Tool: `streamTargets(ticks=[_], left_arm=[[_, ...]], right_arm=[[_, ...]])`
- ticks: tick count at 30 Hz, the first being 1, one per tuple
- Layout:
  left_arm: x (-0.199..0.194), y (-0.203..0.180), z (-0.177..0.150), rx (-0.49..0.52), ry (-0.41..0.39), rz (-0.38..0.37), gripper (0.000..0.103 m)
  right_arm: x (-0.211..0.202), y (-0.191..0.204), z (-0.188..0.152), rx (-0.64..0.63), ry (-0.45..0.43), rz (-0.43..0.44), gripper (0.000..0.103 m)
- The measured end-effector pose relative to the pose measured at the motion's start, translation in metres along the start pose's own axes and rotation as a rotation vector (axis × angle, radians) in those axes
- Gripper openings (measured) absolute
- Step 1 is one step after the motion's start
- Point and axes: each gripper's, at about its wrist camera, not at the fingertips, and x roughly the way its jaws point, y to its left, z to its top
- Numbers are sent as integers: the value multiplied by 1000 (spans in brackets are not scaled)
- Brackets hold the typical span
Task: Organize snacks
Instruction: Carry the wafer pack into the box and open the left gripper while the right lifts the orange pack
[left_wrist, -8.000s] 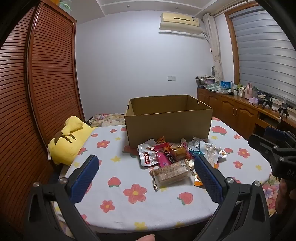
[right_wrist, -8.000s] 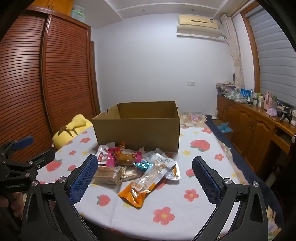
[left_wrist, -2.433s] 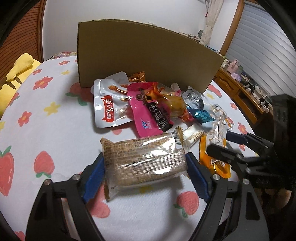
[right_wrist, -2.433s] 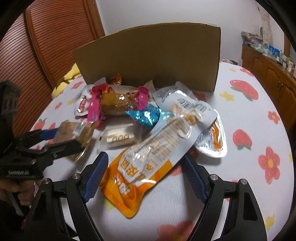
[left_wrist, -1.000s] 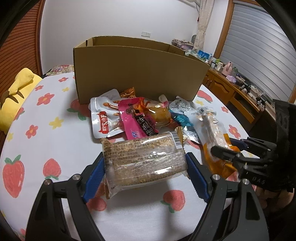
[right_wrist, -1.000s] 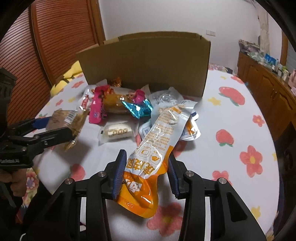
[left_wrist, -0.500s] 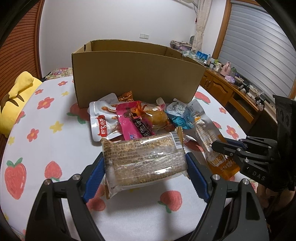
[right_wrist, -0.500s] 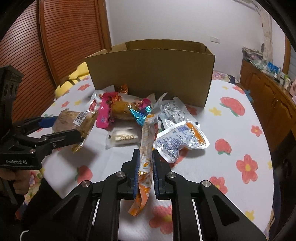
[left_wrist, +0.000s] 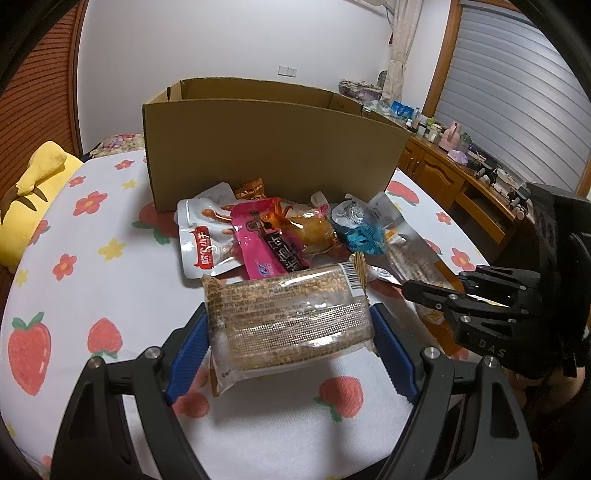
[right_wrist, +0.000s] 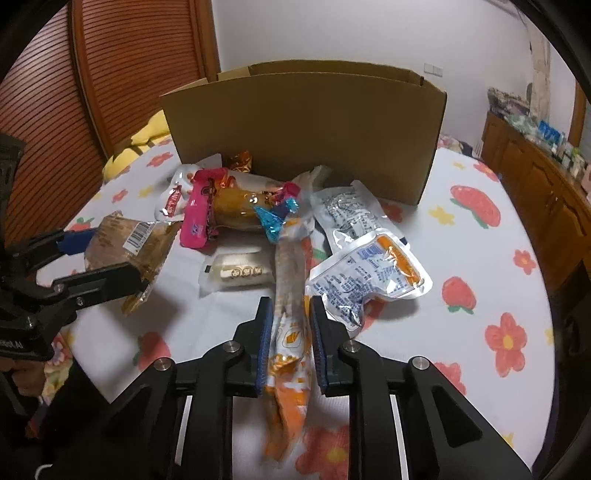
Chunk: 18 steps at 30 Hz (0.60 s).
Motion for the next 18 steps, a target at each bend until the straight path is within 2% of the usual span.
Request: streamTargets(ticks=[8, 18], left_arm=[[-11, -3, 9, 17, -27, 3, 83], [-28, -5, 41, 55, -88, 13, 83]], right_arm=[[-34, -4, 6, -3, -81, 4, 17], [-75, -6, 35, -39, -176, 10, 17]])
